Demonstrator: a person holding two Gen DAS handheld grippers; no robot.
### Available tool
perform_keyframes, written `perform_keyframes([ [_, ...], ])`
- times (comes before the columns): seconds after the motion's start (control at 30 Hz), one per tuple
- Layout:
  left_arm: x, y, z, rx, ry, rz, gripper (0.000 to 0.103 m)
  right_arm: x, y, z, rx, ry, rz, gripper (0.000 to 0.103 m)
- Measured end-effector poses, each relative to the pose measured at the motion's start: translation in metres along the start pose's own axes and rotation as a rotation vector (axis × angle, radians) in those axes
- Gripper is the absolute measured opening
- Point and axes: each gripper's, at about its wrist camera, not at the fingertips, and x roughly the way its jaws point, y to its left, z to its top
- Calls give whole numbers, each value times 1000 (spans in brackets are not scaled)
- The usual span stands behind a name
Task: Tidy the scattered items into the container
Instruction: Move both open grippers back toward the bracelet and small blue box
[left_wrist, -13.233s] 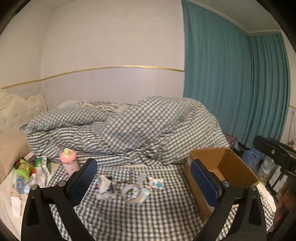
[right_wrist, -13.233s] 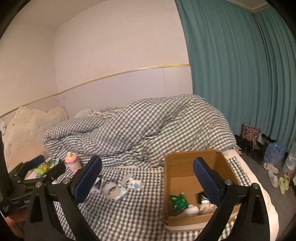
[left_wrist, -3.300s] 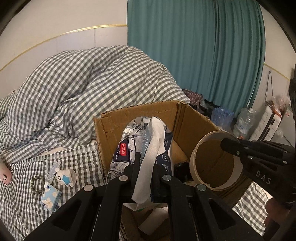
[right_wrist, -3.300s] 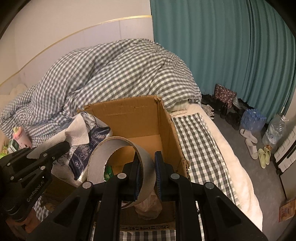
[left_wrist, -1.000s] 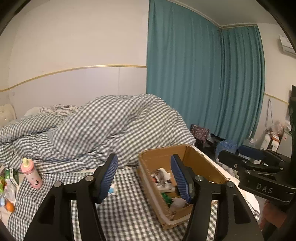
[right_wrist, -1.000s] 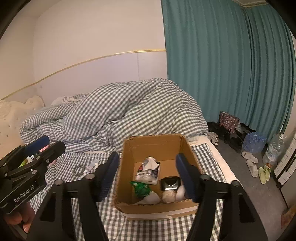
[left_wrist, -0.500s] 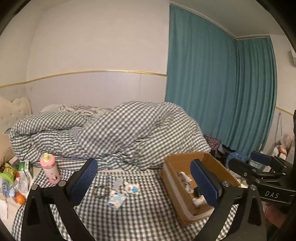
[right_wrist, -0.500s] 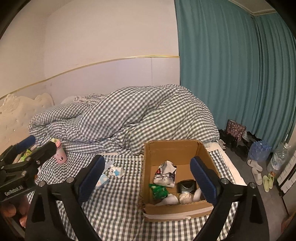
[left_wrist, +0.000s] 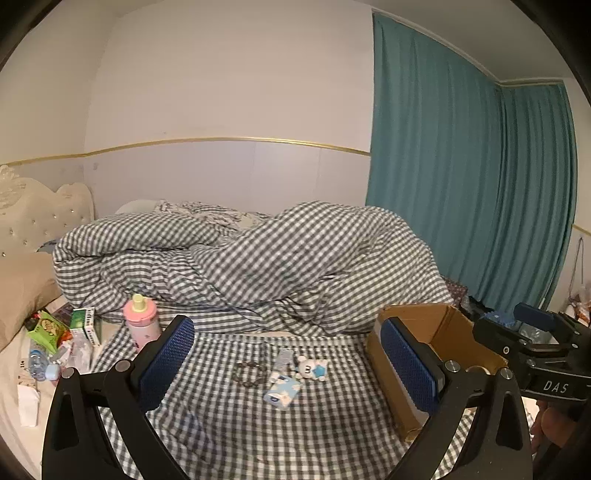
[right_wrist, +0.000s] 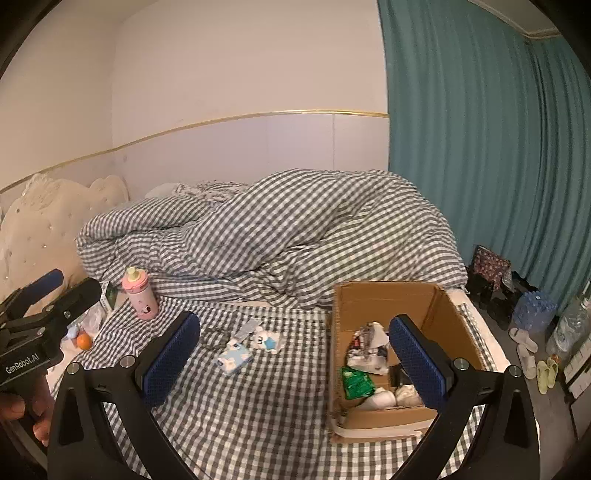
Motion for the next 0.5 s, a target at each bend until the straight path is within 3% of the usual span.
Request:
perform_keyframes([
  [0.5,-13,40,2,16,-2,67,103,9,40,9,-20,-3,54,103],
])
